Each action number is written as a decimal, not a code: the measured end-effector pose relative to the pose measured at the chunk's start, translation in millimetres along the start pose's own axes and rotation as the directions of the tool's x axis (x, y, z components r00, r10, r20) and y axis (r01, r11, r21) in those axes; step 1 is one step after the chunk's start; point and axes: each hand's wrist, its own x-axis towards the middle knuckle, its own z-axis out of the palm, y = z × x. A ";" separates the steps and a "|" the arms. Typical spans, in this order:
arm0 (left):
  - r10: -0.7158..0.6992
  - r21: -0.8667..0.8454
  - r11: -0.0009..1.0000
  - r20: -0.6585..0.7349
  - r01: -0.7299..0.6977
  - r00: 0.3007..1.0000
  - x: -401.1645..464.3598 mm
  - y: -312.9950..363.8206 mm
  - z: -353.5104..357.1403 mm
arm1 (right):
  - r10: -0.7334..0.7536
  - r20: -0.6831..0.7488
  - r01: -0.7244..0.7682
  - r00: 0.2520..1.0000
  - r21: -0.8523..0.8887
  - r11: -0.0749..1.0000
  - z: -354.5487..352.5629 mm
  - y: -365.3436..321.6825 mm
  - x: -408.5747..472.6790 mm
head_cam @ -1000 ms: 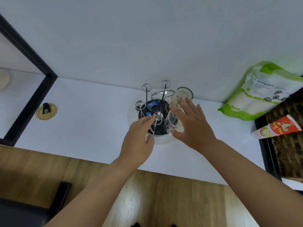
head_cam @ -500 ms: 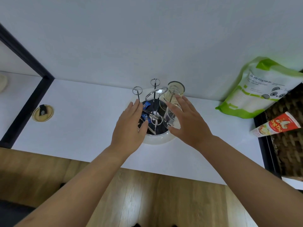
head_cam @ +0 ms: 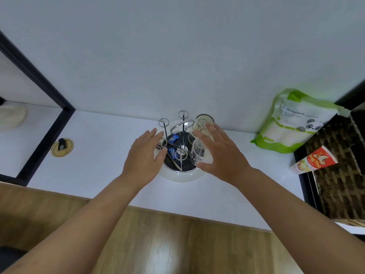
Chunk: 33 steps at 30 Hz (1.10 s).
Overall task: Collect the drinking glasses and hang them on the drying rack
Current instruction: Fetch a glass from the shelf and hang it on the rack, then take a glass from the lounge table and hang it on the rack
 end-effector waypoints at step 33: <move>0.679 -0.131 0.691 -0.220 -0.711 0.700 -128.5 366.1 -399.4 | 0.114 -0.656 -0.158 0.746 -0.009 0.987 -477.6 -252.3 -229.7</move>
